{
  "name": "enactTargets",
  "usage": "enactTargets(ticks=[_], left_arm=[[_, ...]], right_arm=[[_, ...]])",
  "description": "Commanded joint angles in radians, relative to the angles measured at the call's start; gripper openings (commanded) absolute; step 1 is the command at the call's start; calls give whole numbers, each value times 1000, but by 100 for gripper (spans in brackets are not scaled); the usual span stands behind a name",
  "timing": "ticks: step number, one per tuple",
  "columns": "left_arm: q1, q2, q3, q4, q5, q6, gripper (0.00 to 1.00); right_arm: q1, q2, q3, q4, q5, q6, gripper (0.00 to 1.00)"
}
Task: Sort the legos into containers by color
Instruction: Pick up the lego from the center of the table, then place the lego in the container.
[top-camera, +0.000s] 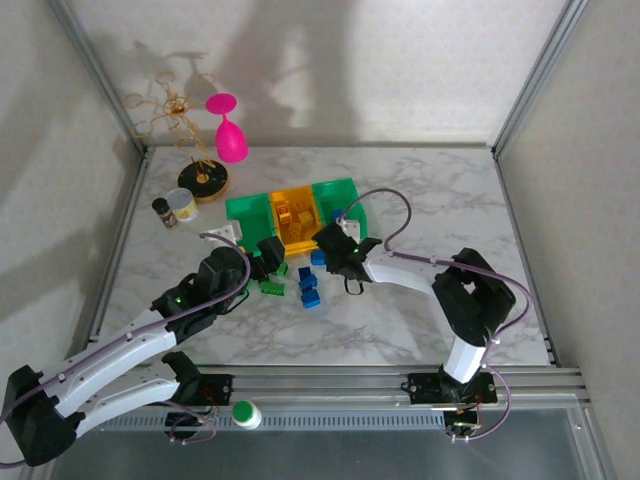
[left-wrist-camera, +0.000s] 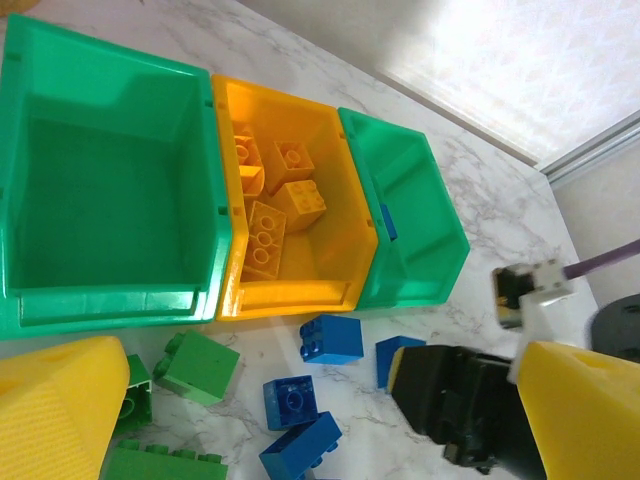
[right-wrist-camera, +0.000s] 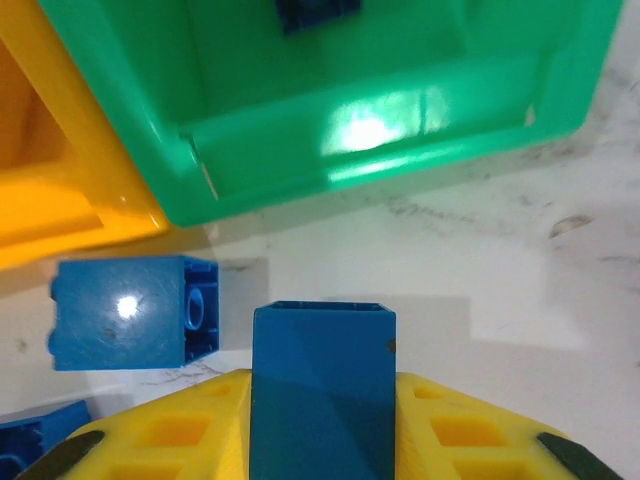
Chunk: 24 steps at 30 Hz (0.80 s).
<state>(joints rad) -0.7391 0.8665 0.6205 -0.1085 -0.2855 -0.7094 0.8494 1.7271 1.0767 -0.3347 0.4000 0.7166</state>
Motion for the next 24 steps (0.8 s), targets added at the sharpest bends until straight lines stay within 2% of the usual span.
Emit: enactTargets(ticks=[1, 8, 13, 14, 24], left_arm=[[-8, 19, 40, 3, -26, 20, 100], [-8, 62, 83, 26, -46, 49, 100], [-3, 95, 110, 50, -57, 69, 100], [-2, 102, 115, 51, -57, 72, 100], [23, 148, 129, 64, -53, 81, 100]], right_arm=[[-29, -70, 28, -34, 27, -47, 34], [-106, -49, 126, -18, -1, -145, 35], [-150, 40, 235, 22, -65, -200, 34], [-177, 58, 258, 30, -69, -212, 34], [-221, 249, 431, 42, -91, -284, 34]])
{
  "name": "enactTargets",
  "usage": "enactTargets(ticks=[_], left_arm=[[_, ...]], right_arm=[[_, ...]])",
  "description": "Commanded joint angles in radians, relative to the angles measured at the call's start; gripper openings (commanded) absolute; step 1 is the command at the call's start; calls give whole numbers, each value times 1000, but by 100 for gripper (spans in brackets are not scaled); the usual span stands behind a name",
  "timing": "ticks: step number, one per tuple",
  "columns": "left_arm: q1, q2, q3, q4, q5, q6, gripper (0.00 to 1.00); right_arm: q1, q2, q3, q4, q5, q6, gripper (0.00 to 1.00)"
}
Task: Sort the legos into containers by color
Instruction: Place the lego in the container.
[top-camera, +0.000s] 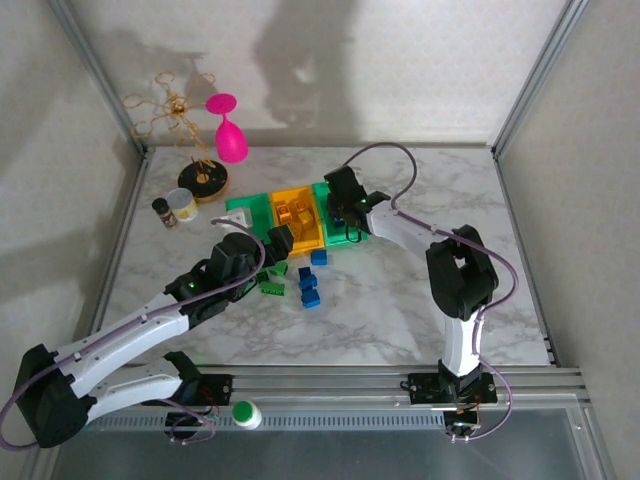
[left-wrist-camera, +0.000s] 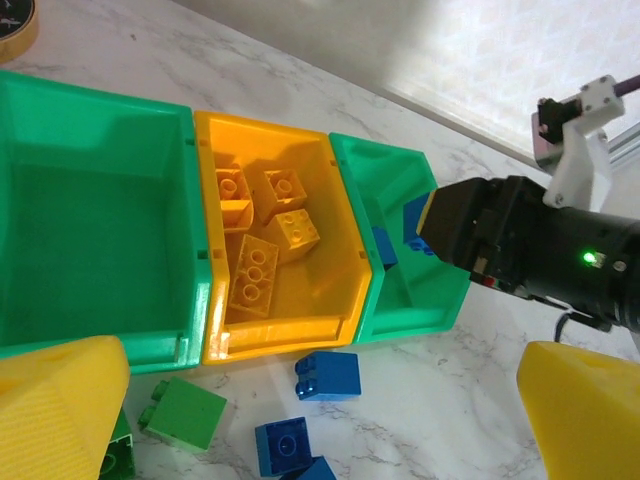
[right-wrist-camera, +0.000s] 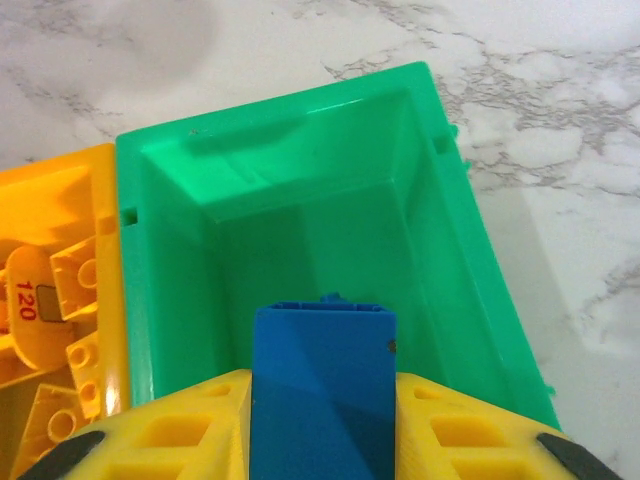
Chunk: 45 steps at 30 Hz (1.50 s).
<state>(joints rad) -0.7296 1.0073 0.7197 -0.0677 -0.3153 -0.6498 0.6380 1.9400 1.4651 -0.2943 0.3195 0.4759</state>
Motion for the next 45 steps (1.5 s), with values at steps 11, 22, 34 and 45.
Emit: enactTargets(ticks=[11, 22, 34, 45], left_arm=[[31, 11, 18, 29, -16, 22, 100], [36, 4, 15, 31, -12, 19, 100], [38, -16, 27, 15, -5, 21, 100], [38, -134, -25, -52, -5, -3, 100]], right_arm=[[-24, 140, 93, -15, -20, -69, 35], [-25, 117, 111, -28, -26, -80, 51], [-21, -59, 71, -63, -28, -63, 56], [103, -298, -193, -46, -15, 51, 58]])
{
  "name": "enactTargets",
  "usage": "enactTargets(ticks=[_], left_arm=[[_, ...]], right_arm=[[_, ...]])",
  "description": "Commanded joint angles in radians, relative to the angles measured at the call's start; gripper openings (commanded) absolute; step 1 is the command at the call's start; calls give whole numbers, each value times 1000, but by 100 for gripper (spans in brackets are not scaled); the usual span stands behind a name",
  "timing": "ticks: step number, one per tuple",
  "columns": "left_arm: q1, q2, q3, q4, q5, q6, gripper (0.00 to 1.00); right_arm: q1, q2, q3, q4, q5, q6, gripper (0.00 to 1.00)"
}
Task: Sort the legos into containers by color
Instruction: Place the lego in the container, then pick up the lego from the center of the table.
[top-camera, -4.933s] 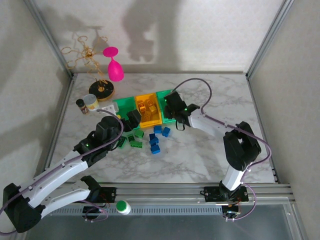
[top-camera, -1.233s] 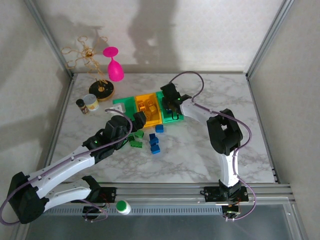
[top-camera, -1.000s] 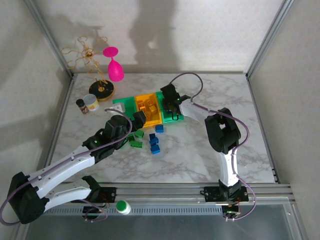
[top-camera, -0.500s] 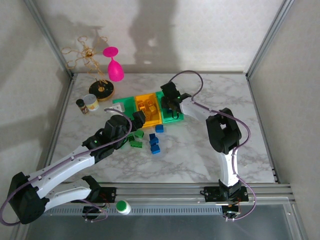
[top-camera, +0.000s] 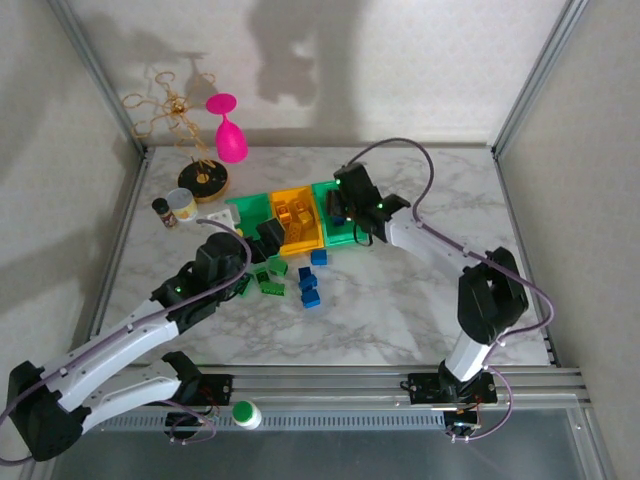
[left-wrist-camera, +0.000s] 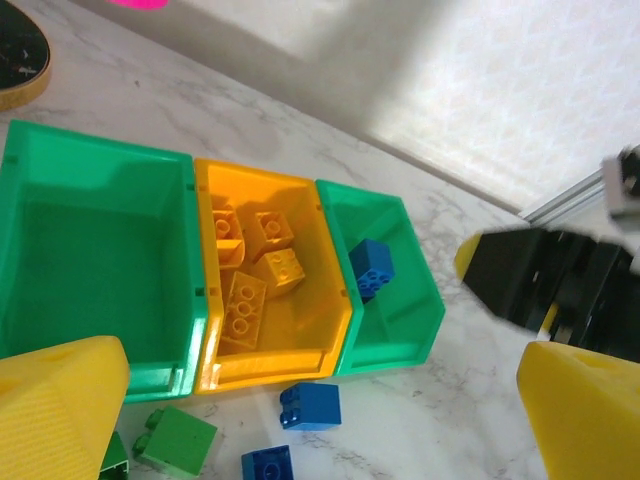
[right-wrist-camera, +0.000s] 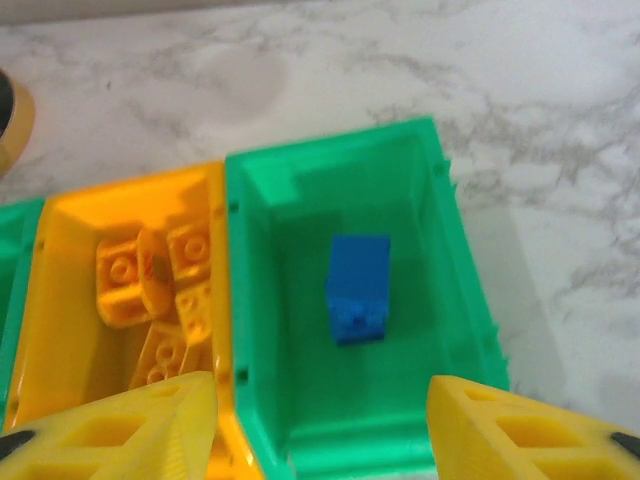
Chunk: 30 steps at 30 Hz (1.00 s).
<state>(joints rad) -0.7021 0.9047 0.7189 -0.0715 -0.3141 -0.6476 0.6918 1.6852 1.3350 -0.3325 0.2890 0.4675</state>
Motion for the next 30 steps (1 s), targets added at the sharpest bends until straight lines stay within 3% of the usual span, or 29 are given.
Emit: enactTargets(ticks=[1, 11, 20, 30], left_arm=[[10, -41, -31, -55, -6, -10, 100], [10, -96, -124, -55, -3, -77, 100], [11, -121, -155, -69, -10, -95, 100], [10, -108, -159, -62, -11, -100, 99]], right_arm=[[65, -55, -82, -4, 22, 71, 58], [223, -18, -192, 67, 63, 146, 64], [250, 122, -152, 54, 77, 107, 67], [244, 203, -95, 18, 114, 176, 68]])
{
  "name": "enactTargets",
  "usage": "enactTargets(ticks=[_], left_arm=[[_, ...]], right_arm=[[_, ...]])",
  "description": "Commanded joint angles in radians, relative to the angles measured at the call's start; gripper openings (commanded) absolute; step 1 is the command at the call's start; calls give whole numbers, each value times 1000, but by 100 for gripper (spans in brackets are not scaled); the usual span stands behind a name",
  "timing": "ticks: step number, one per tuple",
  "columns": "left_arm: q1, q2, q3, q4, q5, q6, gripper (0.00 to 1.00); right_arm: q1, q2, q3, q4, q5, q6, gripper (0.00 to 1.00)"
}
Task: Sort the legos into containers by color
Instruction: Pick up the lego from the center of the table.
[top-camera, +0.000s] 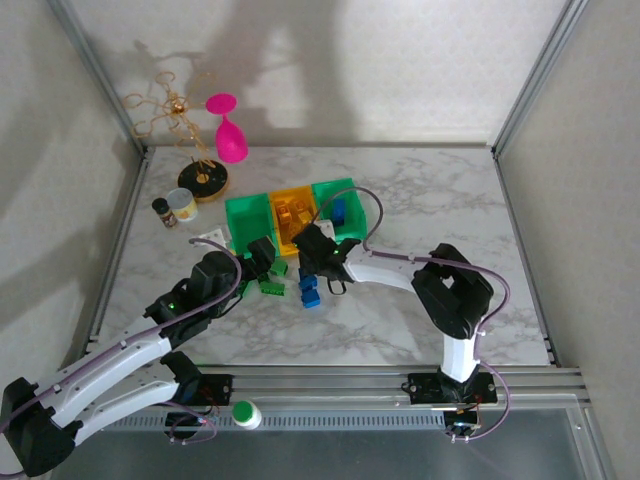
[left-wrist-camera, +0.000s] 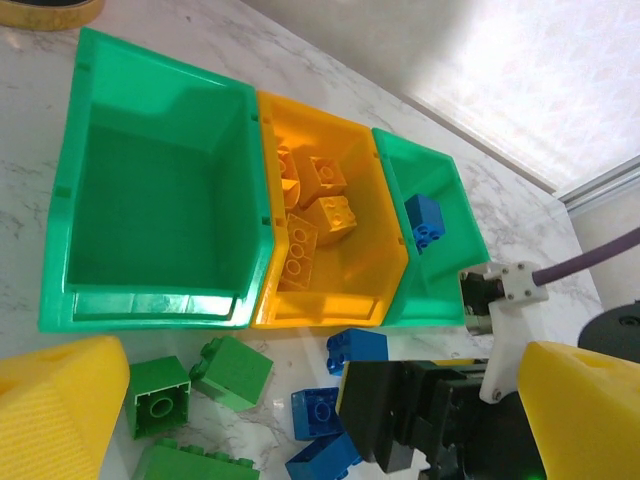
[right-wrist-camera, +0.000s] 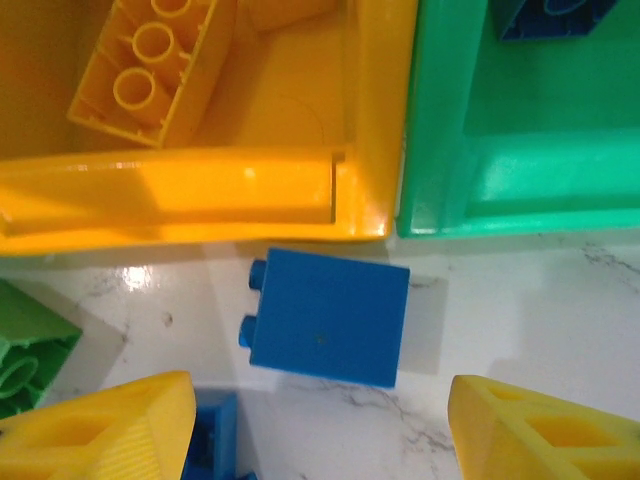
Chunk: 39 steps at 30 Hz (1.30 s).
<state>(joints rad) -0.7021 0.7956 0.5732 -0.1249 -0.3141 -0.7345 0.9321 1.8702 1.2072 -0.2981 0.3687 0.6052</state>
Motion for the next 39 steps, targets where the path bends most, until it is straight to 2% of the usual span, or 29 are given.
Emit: enactTargets(ticks=[1, 11, 29, 39], left_arm=[[10, -1, -12, -6, -10, -12, 100], [10, -1, -9, -7, -18, -6, 100], [10, 17, -2, 1, -16, 0, 100], [10, 14, 11, -3, -13, -2, 100]], right_arm=[[3, 25, 40, -20, 39, 50, 68], [-18, 85, 106, -59, 42, 81, 63], [-35, 119, 106, -51, 27, 90, 50], [-38, 22, 39, -48, 27, 80, 44]])
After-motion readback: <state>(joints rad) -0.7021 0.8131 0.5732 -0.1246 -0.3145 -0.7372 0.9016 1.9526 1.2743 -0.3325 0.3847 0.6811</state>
